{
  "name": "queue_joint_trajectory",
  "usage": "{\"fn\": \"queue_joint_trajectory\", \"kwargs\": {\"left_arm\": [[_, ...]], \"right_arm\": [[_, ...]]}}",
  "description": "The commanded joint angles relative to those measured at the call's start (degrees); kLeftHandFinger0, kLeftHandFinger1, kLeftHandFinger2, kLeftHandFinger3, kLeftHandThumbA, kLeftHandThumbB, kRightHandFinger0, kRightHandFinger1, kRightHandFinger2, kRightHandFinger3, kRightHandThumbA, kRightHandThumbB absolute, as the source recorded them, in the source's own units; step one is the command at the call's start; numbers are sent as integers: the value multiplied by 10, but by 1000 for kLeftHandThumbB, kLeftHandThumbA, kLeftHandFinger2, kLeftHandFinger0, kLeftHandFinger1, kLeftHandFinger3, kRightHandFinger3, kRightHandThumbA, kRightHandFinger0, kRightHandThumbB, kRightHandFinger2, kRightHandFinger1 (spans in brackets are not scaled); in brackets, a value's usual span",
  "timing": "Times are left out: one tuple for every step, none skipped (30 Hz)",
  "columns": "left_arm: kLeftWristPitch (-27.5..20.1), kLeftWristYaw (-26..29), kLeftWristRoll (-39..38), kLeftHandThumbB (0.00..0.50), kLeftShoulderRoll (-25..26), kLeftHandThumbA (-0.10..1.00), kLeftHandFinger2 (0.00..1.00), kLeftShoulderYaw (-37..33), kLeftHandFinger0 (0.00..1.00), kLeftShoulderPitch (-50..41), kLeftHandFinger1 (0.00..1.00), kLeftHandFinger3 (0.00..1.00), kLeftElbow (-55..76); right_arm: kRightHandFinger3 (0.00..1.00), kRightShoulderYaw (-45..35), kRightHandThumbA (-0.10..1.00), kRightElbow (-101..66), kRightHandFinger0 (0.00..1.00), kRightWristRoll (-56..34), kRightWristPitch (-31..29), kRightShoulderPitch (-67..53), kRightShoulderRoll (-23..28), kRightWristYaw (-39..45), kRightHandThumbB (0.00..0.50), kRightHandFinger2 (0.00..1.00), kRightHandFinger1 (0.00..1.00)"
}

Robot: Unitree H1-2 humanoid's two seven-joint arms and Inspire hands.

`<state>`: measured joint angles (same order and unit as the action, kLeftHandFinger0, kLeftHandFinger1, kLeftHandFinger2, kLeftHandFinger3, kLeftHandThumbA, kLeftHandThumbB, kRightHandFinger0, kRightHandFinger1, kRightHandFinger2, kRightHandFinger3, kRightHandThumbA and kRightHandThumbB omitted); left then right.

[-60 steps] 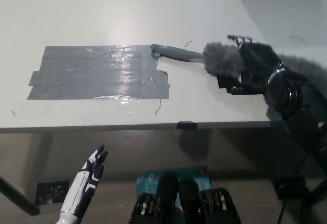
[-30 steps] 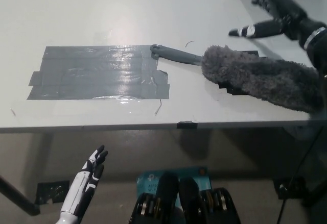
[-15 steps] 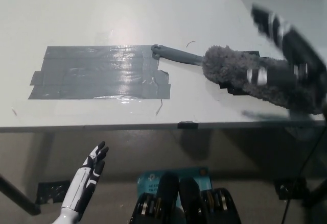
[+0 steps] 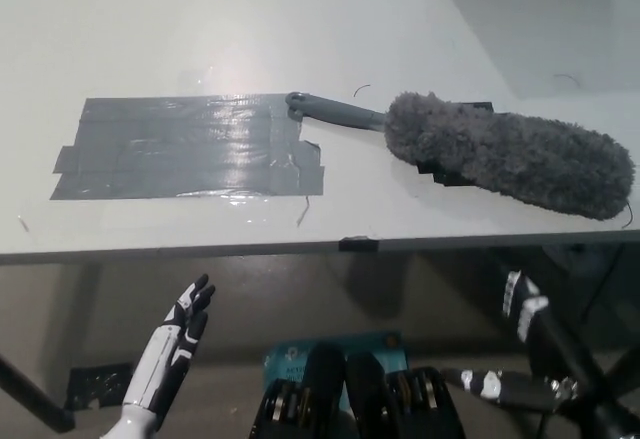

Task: A person hands a grey duster to the robot and the robot grabs it with its right hand and places it on the black marked spot infron tof it on the desk

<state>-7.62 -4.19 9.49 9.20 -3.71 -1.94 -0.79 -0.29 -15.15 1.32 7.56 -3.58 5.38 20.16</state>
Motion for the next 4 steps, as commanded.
{"fn": "queue_joint_trajectory", "kwargs": {"left_arm": [[-37,8,11,212,2,1000,1000,-6,1000,-15,1000,1000,4],[-37,8,12,217,1,1000,1000,-6,1000,-15,1000,1000,4],[-36,8,12,218,1,1000,1000,-6,1000,-15,1000,1000,5],[-36,8,12,218,1,1000,1000,-6,1000,-15,1000,1000,5]], "right_arm": [[1000,13,1000,106,1000,45,-189,0,-13,-64,323,1000,1000],[1000,15,1000,113,1000,48,-189,3,-10,-64,333,1000,1000],[1000,17,1000,121,1000,53,-189,5,-7,-65,343,1000,1000],[1000,17,1000,121,1000,53,-189,5,-7,-65,343,1000,1000]]}}
